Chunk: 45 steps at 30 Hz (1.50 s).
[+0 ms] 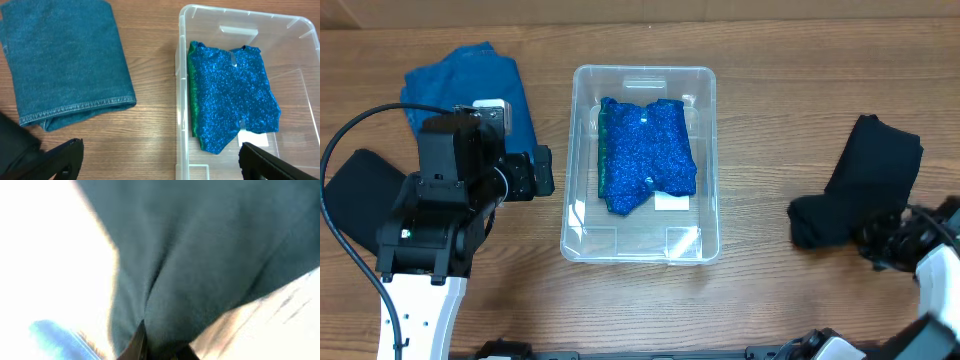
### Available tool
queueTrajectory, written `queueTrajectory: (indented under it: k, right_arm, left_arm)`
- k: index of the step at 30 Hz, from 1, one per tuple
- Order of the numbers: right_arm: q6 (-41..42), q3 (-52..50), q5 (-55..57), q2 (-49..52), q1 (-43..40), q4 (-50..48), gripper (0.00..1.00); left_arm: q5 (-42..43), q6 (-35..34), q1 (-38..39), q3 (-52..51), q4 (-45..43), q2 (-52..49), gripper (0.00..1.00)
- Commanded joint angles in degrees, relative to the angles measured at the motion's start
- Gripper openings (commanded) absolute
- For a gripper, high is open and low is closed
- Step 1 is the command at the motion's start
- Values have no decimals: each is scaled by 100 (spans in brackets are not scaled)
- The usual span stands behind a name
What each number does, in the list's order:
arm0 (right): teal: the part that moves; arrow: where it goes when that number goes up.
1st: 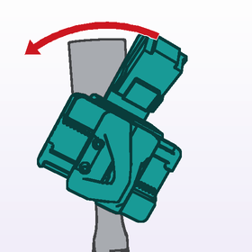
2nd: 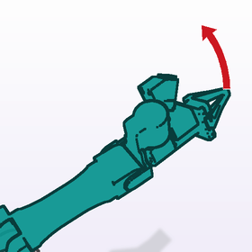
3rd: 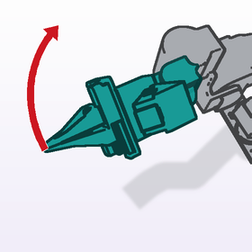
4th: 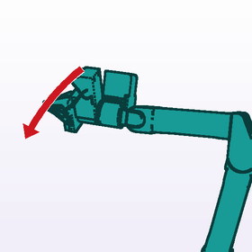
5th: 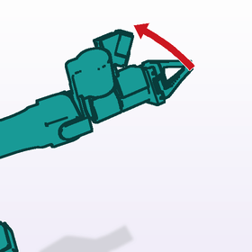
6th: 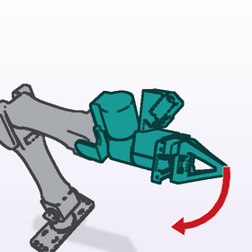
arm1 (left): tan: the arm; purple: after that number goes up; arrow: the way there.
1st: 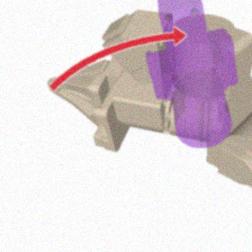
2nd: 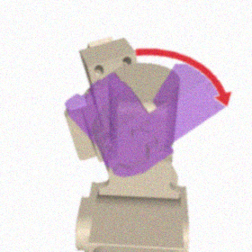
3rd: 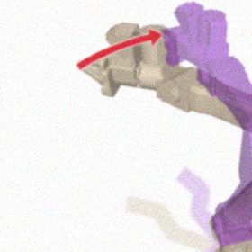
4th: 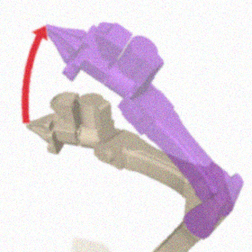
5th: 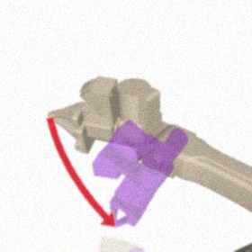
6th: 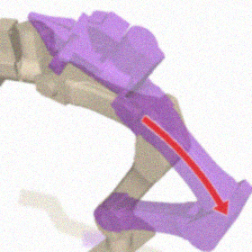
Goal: Pack container
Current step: 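Move the right gripper to the black cloth on the right and grasp it, then place the black cloth in the bin's lower half and release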
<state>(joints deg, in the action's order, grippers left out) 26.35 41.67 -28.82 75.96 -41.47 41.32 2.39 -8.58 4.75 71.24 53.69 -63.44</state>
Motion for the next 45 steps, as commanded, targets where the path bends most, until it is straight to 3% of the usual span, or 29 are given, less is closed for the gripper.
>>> queueTrajectory:
  k: [1,4,7,11,15,20,27,29,30,31,32,35,38,41,43,45]
  right_arm:
    - [-992,1224,-496,-927,586,496,4]
    - [-1779,2133,-468,-1204,1480,909,4]
    - [-2551,3222,79,-1158,3390,1158,4]
    - [-4087,3628,691,-846,5497,1290,4]
    - [-5414,3641,1399,157,7399,1307,4]
    - [-6754,3641,1390,1370,8122,1587,4]
    - [-7597,3628,1226,1917,8686,2229,4]
    - [-7580,3628,1510,2000,8642,2146,4]
    - [-7309,3628,2033,2052,8566,1875,33]
    - [-6481,3628,2924,2118,8441,1325,100]
    - [-5515,3628,3860,2157,8314,796,100]
    - [-3648,3644,6312,2149,8024,188,100]
    - [-3292,3641,7077,1996,7997,229,100]
    - [-2063,3641,7184,1421,7886,232,100]
    - [-1054,3641,6773,750,7388,365,100]
    - [-955,3641,6050,308,6647,415,100]
  left_arm:
    - [63,66,-24,125,-13,7,100]
    - [63,66,-24,125,-13,7,100]
    - [66,66,-24,125,-7,7,100]
    - [68,63,-24,125,28,7,100]
    - [66,63,-24,125,94,7,100]
    - [63,68,-24,125,188,7,100]
    - [63,68,-24,125,179,7,100]
    - [63,66,-24,125,179,7,100]
    - [63,68,-24,125,181,7,100]
    - [63,68,-24,125,184,7,100]
    - [63,66,-24,125,188,7,100]
    - [66,66,-24,125,210,7,100]
    - [63,68,-24,125,223,7,100]
    - [63,68,-24,125,223,7,100]
    - [63,70,-24,125,225,7,100]
    - [63,70,-24,125,223,7,100]
